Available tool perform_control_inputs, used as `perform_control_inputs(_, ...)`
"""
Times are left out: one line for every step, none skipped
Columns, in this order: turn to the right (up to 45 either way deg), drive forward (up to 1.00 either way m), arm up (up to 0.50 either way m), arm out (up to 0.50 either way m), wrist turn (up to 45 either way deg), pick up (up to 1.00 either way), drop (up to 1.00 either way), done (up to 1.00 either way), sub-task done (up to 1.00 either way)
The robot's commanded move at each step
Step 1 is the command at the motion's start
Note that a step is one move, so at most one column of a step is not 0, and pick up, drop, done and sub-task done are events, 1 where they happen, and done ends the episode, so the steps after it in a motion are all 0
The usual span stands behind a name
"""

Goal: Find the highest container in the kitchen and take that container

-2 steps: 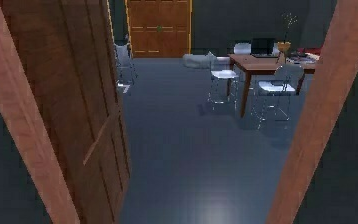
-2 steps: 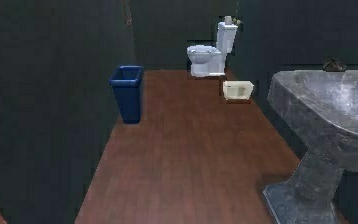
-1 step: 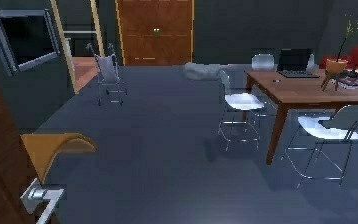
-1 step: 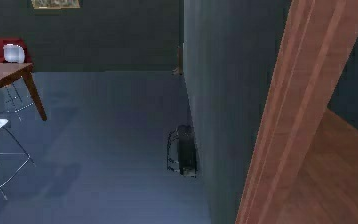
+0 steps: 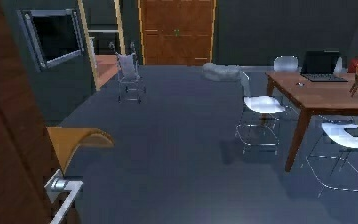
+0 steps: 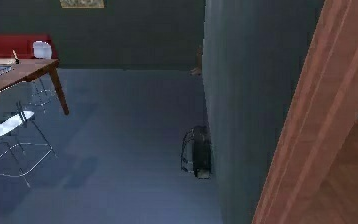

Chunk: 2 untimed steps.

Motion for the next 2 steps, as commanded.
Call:
perform_control_inputs(0.0,0.35,0.00,0.00,0.0,0.00,0.00,0.00,0.00)
perform_control_inputs(0.0,1.00,0.00,0.00,0.0,0.00,0.00,0.00,0.00)
